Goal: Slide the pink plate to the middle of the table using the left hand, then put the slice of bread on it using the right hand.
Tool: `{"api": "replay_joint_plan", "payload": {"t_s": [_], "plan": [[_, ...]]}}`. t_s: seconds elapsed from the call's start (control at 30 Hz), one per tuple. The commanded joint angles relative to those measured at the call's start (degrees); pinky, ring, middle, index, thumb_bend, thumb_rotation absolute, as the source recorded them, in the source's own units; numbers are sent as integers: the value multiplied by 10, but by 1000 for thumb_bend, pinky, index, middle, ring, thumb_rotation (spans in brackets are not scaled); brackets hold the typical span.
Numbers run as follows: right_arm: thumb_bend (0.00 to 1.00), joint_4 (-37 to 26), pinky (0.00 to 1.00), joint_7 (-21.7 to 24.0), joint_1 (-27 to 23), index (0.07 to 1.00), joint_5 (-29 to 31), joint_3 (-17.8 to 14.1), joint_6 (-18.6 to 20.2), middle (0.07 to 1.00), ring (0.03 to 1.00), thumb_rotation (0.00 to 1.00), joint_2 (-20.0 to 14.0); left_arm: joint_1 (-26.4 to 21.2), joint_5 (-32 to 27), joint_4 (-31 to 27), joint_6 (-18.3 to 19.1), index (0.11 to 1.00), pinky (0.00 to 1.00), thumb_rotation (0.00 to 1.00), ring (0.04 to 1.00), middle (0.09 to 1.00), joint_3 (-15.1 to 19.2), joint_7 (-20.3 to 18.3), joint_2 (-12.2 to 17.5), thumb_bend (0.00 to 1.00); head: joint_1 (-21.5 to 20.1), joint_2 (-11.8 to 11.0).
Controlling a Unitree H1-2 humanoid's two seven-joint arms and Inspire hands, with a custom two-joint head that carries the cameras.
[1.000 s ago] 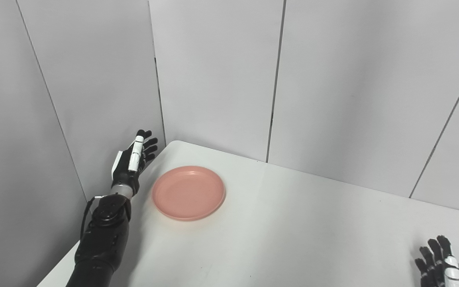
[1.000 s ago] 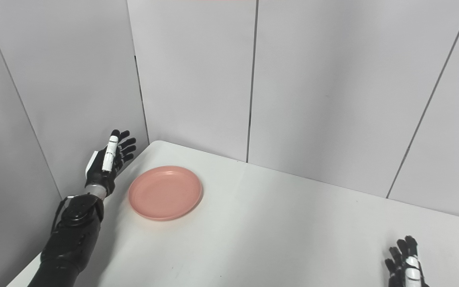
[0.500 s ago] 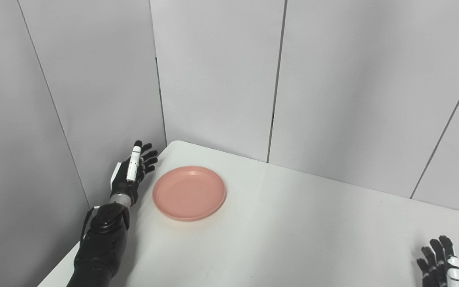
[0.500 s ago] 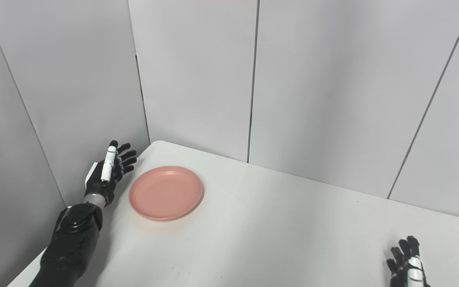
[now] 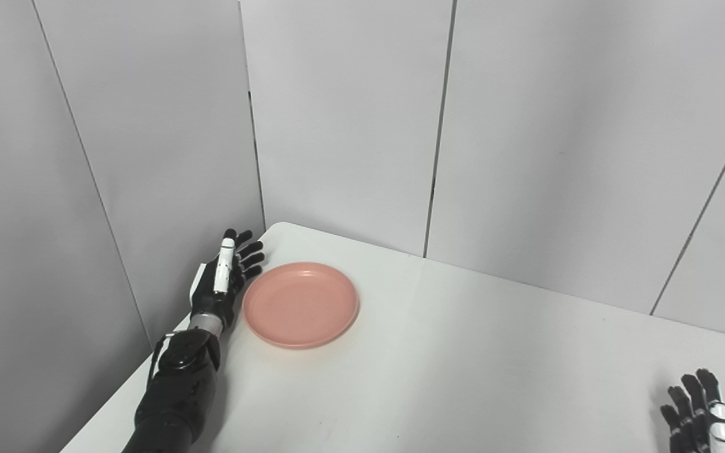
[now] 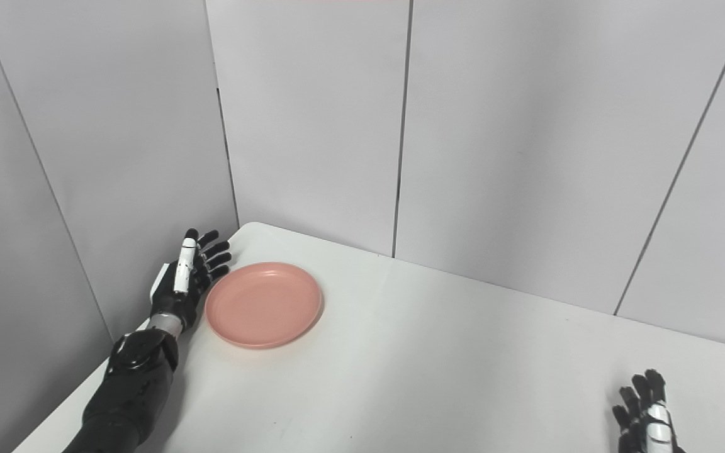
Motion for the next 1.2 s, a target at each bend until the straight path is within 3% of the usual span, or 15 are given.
{"api": "replay_joint_plan", "payload": {"t_s": [0.0, 0.27, 0.43, 0.6, 0.87, 1.17], "plan": [[516, -19, 1000, 4, -13, 1000, 4, -2, -14, 1000, 1000, 938, -1, -19, -5, -6, -14, 823, 802, 1000, 802, 795, -4, -10, 0, 637, -1, 0], [491, -18, 1000, 3, -14, 1000, 3, -4, -24, 1000, 1000, 936, -1, -9, -14, -35, -3, 826, 830, 1000, 815, 806, -8, -26, -10, 607, -1, 3], [504, -23, 1000, 4, -14, 1000, 4, -4, -18, 1000, 1000, 937, -2, 0, -29, -53, 16, 855, 834, 1000, 853, 844, -11, -58, -11, 629, -2, 5], [503, -29, 1000, 1, -12, 1000, 3, -5, -13, 1000, 1000, 934, 0, 5, -26, -62, 23, 839, 863, 1000, 861, 845, -19, -57, -15, 651, -2, 8], [512, -31, 1000, -2, -12, 1000, 0, -6, -10, 1000, 1000, 929, 0, 11, -33, -79, 21, 831, 803, 1000, 850, 846, -26, -67, -31, 664, -2, 8], [503, -28, 1000, -1, -13, 1000, 0, -7, -15, 1000, 1000, 926, -1, 13, -47, -97, 37, 848, 822, 990, 870, 872, -35, -86, -51, 690, -3, 9]]}}
